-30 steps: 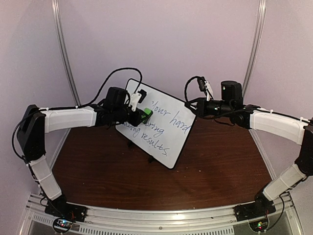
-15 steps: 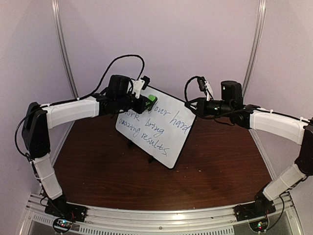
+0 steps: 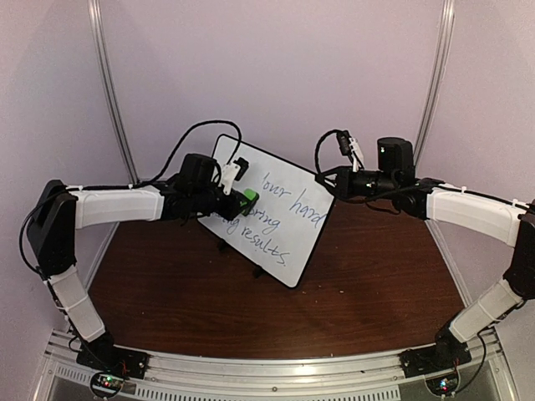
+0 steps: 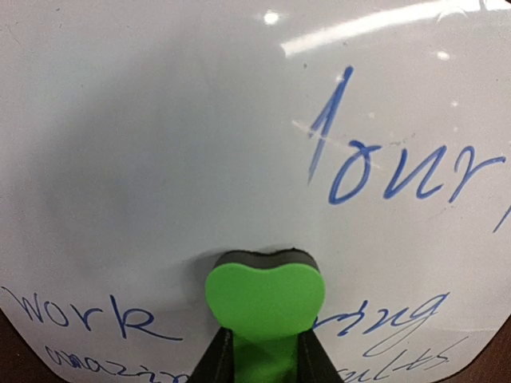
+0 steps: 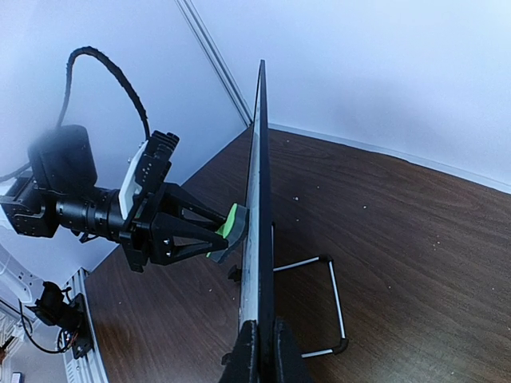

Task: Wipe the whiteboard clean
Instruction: Erase the center of the whiteboard.

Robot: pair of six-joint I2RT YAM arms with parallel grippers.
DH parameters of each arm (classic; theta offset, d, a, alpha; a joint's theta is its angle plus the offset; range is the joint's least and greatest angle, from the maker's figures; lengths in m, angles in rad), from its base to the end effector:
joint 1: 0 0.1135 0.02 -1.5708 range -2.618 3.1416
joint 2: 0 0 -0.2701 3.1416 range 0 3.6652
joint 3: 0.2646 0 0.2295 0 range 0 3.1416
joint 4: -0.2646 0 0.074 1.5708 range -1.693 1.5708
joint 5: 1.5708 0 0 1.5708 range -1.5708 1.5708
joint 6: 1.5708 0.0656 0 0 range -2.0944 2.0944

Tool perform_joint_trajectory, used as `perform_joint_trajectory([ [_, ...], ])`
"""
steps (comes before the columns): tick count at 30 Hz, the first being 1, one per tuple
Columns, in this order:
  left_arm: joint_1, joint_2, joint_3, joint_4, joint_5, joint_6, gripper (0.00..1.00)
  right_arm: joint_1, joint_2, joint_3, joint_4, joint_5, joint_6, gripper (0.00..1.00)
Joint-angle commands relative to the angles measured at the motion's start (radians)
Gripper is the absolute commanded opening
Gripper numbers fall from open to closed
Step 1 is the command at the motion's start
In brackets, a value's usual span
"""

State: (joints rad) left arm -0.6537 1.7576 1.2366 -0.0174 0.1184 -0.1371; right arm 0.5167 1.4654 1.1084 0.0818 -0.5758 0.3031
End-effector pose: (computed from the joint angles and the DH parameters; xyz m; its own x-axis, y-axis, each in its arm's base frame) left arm 0.3220 -0.2565 0.2494 -0.4968 0.2096 -0.8422 0.6223 0.7624 -0.1773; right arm 0.2817 0.2011 0.3259 -0.4852 0.0123 -0.8743 -0.7598 0.4890 0.4285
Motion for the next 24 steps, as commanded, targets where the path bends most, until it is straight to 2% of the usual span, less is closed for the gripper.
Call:
perform_joint_trajectory([
  [1, -0.006, 0.016, -0.041, -0.004, -0.016, -0.029, 0.17, 0.054, 0.016, 0.004, -0.039, -0.204, -0.108, 0.00],
  [5, -0.006, 0.022, 0.013, 0.002, -0.013, -0.015, 0.17, 0.052, 0.018, 0.004, -0.037, -0.206, -0.108, 0.00],
  [14, -0.006, 0.075, 0.268, -0.062, 0.006, 0.047, 0.17, 0.053, 0.017, 0.002, -0.039, -0.202, -0.110, 0.00],
  [19, -0.006, 0.082, 0.224, -0.063, 0.039, 0.030, 0.17, 0.054, 0.018, 0.001, -0.039, -0.202, -0.112, 0.00],
  [24, -0.007, 0.033, 0.079, -0.036, 0.057, 0.007, 0.17, 0.054, 0.022, 0.001, -0.036, -0.204, -0.110, 0.00],
])
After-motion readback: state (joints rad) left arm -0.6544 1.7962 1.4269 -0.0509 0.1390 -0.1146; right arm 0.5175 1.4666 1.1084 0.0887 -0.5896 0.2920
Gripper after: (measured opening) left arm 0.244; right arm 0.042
